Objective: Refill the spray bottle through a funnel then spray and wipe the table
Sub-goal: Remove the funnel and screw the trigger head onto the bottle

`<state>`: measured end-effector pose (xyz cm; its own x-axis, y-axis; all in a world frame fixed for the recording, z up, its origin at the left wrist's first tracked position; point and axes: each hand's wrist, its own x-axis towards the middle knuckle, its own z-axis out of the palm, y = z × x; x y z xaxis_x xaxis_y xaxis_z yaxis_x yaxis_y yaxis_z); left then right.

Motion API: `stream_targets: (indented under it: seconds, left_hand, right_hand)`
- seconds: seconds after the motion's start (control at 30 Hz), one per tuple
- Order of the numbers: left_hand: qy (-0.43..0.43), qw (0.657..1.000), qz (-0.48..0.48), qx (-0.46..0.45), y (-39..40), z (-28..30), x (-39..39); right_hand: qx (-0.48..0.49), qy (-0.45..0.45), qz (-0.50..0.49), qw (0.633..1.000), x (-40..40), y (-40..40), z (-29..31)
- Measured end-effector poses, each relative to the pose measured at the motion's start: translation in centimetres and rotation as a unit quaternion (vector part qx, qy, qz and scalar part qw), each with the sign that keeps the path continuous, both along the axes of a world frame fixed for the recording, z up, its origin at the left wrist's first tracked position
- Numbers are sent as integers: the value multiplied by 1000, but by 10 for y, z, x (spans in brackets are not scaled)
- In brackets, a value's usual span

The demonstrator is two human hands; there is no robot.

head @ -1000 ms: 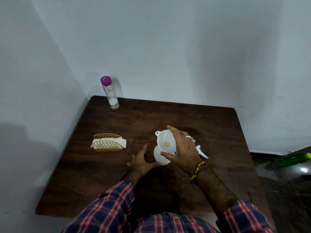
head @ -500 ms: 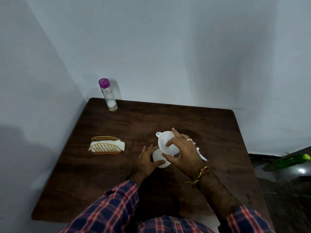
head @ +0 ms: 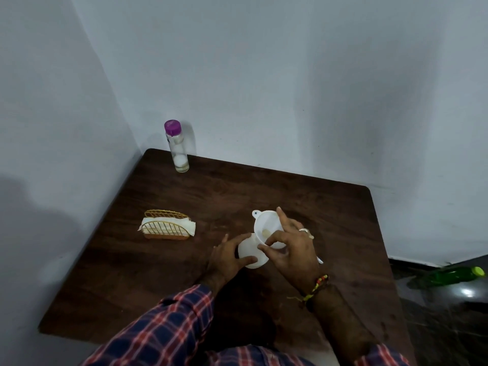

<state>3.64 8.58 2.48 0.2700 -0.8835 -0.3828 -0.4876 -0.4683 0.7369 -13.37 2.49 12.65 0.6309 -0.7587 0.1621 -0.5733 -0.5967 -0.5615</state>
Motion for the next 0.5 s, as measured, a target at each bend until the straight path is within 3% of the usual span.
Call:
stream_targets:
  seconds: [0.1,0.3,0.43,0.5]
  left_hand:
    - [5,1000,-1,-2,1,1,0]
    - [15,1000,-2,-10,1,1,1]
    - [-5,999,-37,-10,3,4,3]
    - [-14,1000,14,-4,8,2,6]
  right_hand:
    - [1,9,10,1000,2,-1,0]
    - [34,-111,-116,986,5,-2,10]
    - [-19,-123,-170,978,4,-3,21]
    - [-24,-153,-192,969,5,-6,30]
